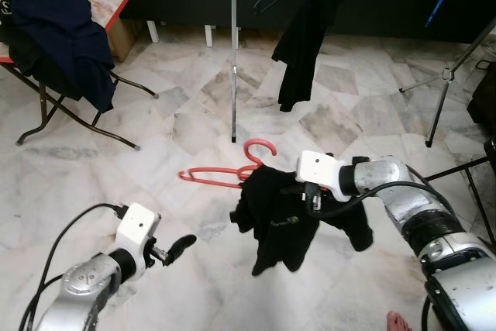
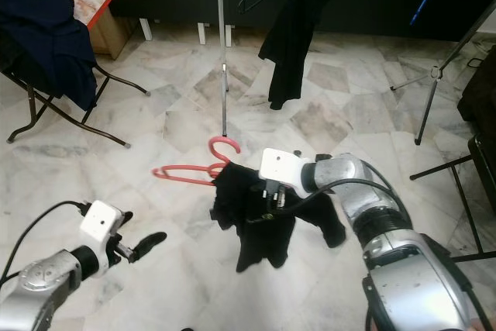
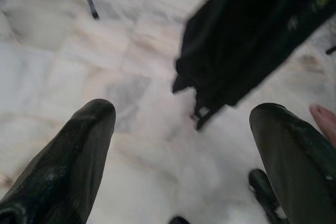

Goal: Hang hanger

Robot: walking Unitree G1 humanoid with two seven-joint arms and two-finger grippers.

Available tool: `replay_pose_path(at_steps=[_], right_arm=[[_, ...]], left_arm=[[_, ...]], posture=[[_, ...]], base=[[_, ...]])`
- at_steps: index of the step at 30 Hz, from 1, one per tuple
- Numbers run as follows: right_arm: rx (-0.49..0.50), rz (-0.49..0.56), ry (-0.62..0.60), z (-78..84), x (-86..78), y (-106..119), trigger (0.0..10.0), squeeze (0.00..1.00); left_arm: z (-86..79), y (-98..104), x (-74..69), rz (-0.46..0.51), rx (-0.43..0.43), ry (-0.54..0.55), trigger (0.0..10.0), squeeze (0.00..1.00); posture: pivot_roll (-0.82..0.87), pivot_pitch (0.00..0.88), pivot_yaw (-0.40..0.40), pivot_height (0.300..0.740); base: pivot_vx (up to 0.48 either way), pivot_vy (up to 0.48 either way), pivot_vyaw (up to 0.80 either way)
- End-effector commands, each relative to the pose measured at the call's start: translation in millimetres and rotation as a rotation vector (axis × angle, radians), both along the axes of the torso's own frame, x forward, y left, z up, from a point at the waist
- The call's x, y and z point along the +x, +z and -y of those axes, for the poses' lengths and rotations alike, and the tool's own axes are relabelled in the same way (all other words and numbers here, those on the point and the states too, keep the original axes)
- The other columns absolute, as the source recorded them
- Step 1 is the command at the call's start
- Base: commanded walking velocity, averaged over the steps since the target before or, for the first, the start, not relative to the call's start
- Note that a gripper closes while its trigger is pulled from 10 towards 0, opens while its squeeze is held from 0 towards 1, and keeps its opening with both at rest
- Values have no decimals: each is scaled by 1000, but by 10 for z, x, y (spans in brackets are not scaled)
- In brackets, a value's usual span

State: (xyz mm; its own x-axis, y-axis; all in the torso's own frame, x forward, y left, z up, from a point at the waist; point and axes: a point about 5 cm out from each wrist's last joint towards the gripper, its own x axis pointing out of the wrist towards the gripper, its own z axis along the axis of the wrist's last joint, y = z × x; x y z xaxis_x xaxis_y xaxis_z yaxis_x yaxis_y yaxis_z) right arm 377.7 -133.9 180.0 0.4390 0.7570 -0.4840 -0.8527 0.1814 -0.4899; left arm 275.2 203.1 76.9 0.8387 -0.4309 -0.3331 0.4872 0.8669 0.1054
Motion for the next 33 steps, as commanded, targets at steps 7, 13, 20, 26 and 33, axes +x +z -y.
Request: replay_pose_path(at_steps=[7,13,20,26,33], right_arm=[[103,105,148,-238,-11,413,0,0],[101,126,201,-305,-43,487,0,0],[112,141,263,-383,-105,558,0,0],[126,154,327,-474,-176,611,0,0],[129,157,367,-526,-237,634,0,0]], left_arm=[[53,-271,96,-13,8,98,10000,0],[50,-392,113,-20,7,174,10000,0],[96,-447,130,4,6,176,10000,0],[144,-435,179,25,-20,167,10000,0],[189,-415,234,41,-33,159,10000,0]], posture=[[20,226,-31,740],[11,226,-33,740],[8,226,-38,740],[8,222,-43,740],[4,219,-45,740]], base=[[0,0,0],[0,0,0],[0,0,0],[0,0,0],[0,0,0]])
